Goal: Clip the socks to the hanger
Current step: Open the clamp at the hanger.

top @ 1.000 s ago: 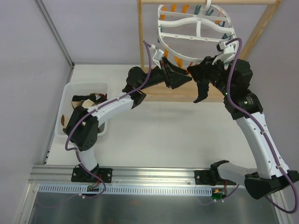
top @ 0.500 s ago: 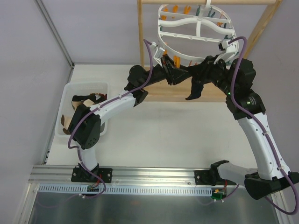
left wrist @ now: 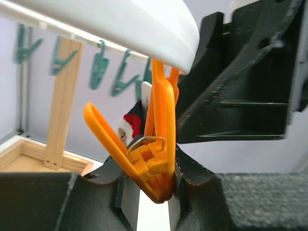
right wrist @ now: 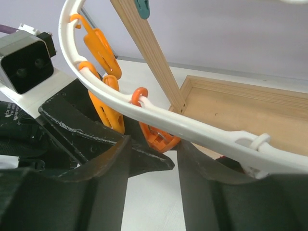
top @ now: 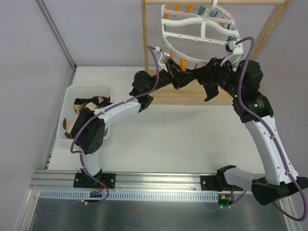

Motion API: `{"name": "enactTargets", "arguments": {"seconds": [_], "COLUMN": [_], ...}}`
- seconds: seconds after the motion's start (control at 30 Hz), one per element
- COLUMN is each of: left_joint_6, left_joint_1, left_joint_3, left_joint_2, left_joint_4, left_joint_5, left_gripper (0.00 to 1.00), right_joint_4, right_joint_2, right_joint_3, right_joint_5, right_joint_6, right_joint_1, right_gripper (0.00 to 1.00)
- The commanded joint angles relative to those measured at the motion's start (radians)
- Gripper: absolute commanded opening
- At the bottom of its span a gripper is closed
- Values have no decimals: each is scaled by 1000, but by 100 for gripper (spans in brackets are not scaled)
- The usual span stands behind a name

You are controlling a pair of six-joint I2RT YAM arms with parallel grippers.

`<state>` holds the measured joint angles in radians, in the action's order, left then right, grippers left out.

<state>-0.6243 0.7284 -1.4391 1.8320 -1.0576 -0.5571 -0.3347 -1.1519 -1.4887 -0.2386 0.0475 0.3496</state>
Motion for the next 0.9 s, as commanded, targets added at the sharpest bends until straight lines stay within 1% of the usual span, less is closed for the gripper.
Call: {"name": "enactTargets", "arguments": {"seconds": [0.0, 0.2, 0.43, 0.7, 0.73, 0.83, 0.87], "left_joint_6": [90, 222, 385, 437, 449, 459, 460], "left_joint_1": [17, 68, 121, 147, 151, 160, 163], "left_joint_3": [20, 25, 36, 43, 45, 42, 42], "left_joint_2": [-51, -73, -102, -100, -102, -100, -102], "left_joint_4": [-56, 25, 94, 107, 105, 107, 107], "left_joint_5": [68, 173, 330, 398, 405, 414, 418], "left_gripper": [14, 13, 13, 13, 12, 13, 13], "right_joint_4": [26, 39, 22, 39, 49, 68, 71], "right_joint_2": [8, -8, -9, -12, -11, -11, -12], "right_joint_3": [-59, -68, -70, -67, -64, -53, -51], "right_joint_5": [7, 42, 130, 177, 183, 208, 211], "right_joint_6": [37, 74, 68, 78, 81, 83, 81], "right_joint_1": [0, 6, 20, 26, 25, 28, 29], "right_gripper": [47, 52, 53, 55, 54, 46, 41]}}
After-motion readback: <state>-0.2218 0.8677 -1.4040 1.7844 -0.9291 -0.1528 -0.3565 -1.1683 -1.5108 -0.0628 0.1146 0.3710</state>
